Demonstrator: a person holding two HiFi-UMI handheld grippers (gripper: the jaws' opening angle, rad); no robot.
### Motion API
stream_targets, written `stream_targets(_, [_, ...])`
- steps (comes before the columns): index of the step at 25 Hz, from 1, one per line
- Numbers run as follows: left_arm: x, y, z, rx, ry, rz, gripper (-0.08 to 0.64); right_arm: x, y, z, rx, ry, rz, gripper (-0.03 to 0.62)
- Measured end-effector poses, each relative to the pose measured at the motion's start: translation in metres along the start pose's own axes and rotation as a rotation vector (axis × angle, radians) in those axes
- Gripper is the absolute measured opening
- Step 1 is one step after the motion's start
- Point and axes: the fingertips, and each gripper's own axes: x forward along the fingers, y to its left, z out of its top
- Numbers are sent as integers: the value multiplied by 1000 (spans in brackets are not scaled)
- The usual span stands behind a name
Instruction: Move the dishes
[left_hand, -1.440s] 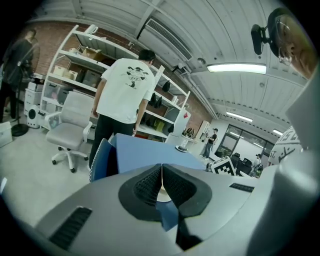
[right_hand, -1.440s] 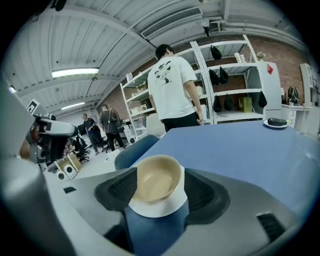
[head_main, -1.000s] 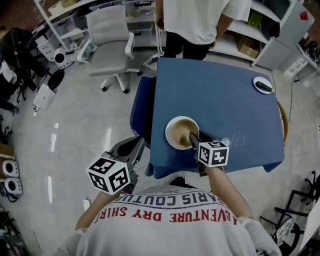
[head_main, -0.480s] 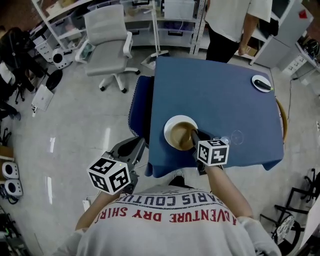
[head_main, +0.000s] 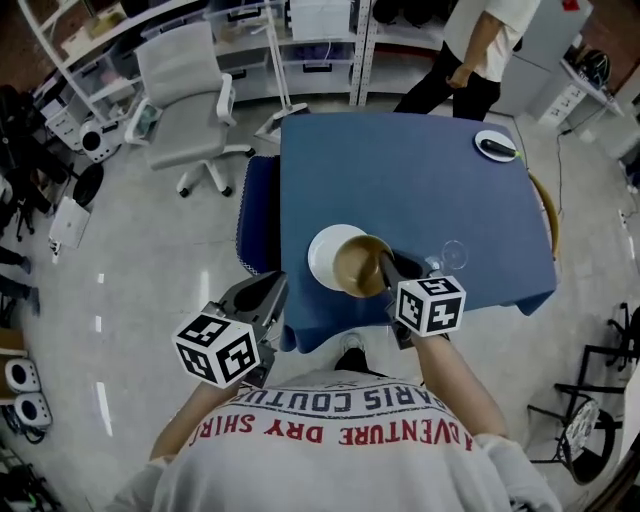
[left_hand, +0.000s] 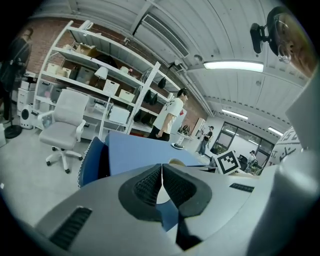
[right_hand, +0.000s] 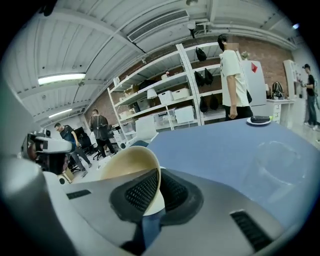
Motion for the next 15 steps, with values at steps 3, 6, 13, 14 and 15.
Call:
stream_targets(3, [8, -9, 0, 16, 15, -32, 29, -15, -13, 0, 18, -22, -41, 29])
stream_targets(6, [18, -19, -2, 31, 35, -68, 29, -28, -27, -5, 38, -28, -85, 29])
stream_targets(13, [29, -37, -15, 61, 88, -135, 29, -51, -51, -39, 102, -8, -183, 29])
stream_targets(14, [31, -39, -17, 64, 95, -141, 29, -53, -55, -44, 110, -3, -194, 29])
stream_targets(15, [33, -42, -18, 66, 101, -146, 29, -54, -59, -50, 117, 4, -205, 31])
